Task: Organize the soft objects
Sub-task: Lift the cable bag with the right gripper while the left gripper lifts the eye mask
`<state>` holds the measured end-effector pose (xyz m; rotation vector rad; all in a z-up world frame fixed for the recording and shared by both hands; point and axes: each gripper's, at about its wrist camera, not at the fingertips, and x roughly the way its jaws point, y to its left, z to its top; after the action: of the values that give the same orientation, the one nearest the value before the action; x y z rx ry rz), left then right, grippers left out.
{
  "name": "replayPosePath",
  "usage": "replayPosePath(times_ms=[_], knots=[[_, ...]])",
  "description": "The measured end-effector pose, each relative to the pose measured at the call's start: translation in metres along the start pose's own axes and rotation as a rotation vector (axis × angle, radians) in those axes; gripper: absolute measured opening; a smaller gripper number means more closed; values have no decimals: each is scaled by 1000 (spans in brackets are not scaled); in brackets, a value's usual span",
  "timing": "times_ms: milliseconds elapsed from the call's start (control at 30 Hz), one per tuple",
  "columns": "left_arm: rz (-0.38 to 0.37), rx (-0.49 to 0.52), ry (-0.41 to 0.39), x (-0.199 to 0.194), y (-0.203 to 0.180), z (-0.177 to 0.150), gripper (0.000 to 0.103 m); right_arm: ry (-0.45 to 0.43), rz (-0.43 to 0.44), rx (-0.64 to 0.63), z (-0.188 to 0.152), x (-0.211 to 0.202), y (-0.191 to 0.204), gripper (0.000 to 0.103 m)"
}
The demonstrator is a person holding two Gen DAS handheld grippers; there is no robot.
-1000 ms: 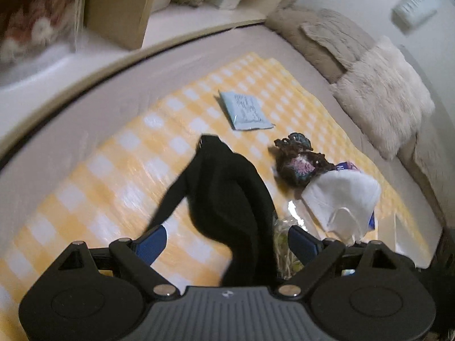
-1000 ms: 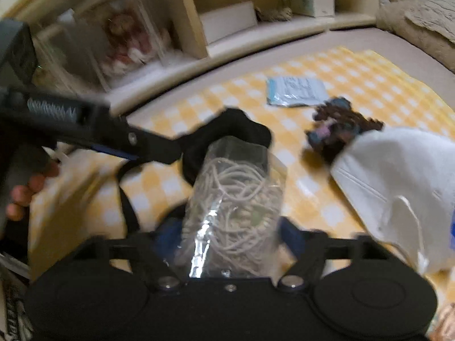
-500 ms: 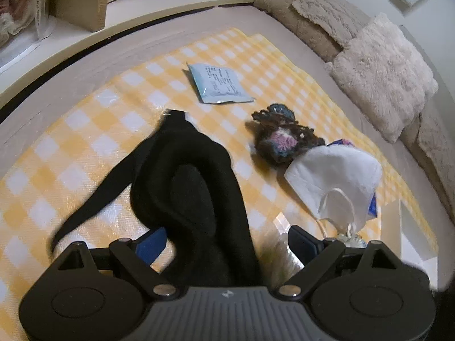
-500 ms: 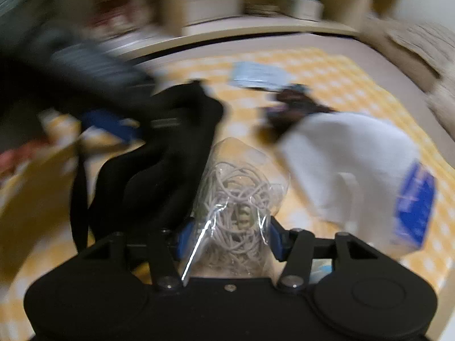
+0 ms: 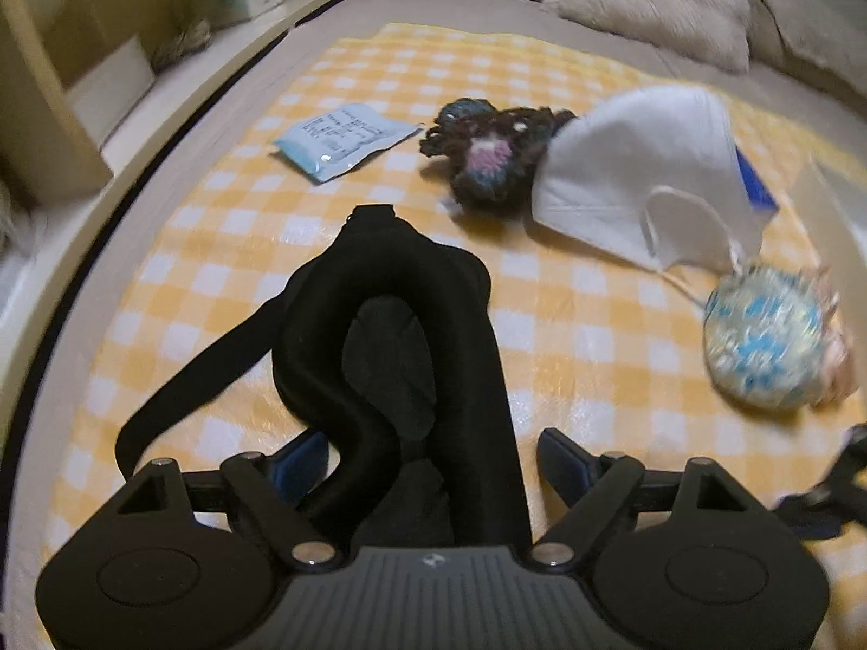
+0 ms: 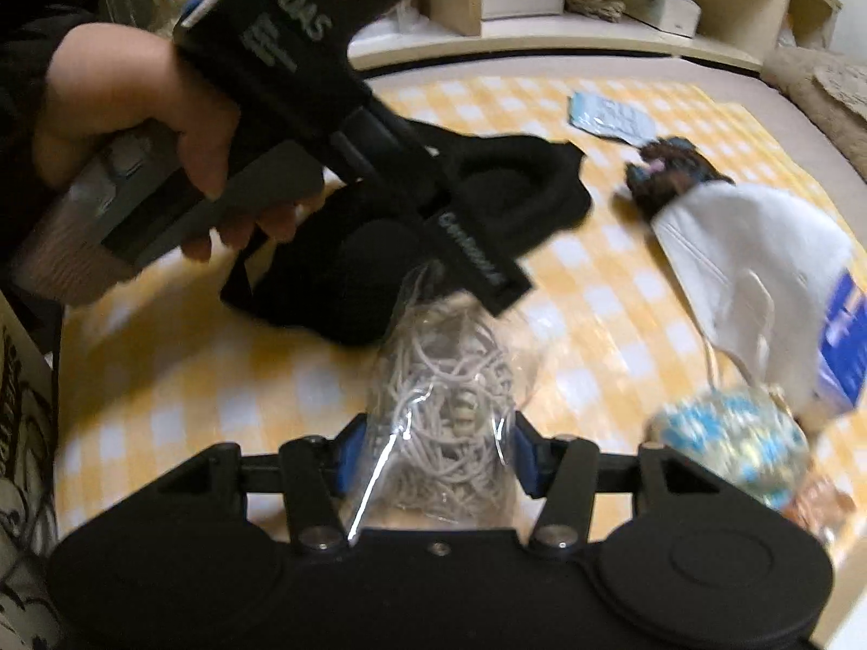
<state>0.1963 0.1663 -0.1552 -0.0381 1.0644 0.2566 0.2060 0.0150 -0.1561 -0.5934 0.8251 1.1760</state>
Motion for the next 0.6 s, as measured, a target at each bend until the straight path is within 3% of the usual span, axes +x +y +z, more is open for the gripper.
replayPosePath(times_ms=[67, 167, 367, 600], knots=[[27, 16, -6, 0, -6, 0, 71, 11, -25, 9, -7, -5, 0, 54], [2, 38, -19, -4, -8, 1, 62, 17, -56, 53, -15, -12, 0, 54], [-9, 72, -61, -14, -14, -3, 53, -9, -145, 157, -28, -30, -19, 53], [-21, 58, -140, -43, -14, -3, 52, -94, -217, 234, -27, -50, -30, 53]])
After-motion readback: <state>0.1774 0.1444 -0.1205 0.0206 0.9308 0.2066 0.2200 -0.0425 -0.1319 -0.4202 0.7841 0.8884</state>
